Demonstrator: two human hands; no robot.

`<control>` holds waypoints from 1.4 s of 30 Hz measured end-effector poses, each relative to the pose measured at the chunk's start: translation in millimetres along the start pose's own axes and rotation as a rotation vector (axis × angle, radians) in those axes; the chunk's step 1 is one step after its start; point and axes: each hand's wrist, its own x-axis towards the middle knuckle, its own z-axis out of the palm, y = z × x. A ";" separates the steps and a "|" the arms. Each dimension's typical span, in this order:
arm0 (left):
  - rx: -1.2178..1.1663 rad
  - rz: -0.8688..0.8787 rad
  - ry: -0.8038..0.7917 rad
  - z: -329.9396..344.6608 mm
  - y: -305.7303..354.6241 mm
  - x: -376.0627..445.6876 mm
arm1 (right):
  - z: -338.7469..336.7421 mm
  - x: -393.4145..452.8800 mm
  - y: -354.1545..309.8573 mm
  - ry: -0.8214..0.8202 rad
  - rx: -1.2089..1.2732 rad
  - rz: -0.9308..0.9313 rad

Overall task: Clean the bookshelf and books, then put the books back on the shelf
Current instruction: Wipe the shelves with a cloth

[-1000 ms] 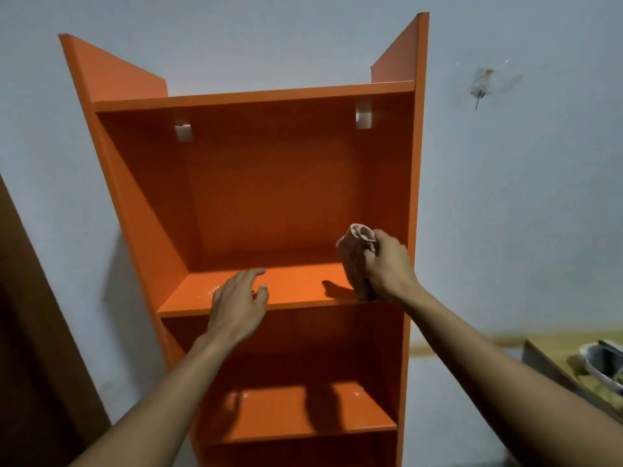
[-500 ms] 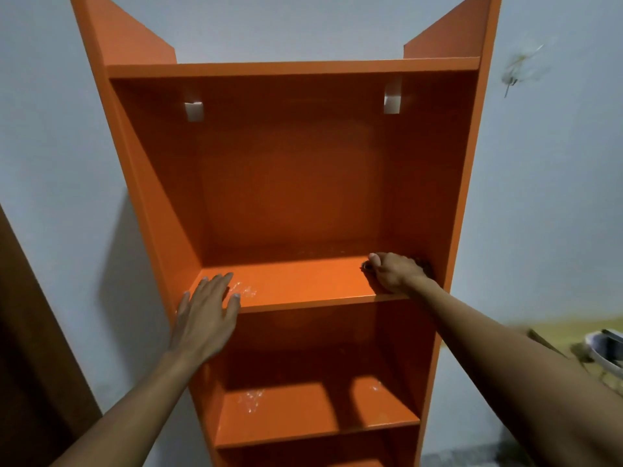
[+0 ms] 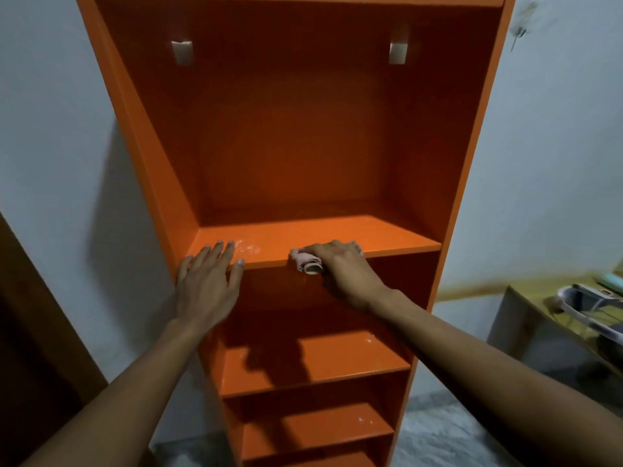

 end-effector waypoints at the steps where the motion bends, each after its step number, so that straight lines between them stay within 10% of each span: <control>1: 0.003 0.000 0.001 0.5 -0.7 -0.4 | -6.7 1.7 -3.8 -0.027 0.118 0.031; 6: 0.001 0.001 0.026 2.5 -2.2 -0.2 | -48.2 34.4 22.7 0.169 0.346 0.164; 13: 0.019 -0.004 0.057 8.5 -0.6 0.9 | -77.1 74.6 127.3 -0.019 -0.455 0.553; 21: 0.025 0.004 0.077 8.6 -1.1 0.0 | -33.9 99.6 142.1 -0.214 0.129 0.898; 30: 0.025 0.013 0.108 11.6 -2.5 -1.1 | -0.1 96.3 36.4 -0.447 -0.090 0.189; 37: 0.007 0.027 0.108 10.9 -6.1 -0.7 | 5.0 39.7 -8.6 -0.300 -0.009 -0.266; 42: 0.014 0.024 0.108 12.4 -7.5 0.1 | -20.2 54.4 3.5 -0.099 0.612 -0.004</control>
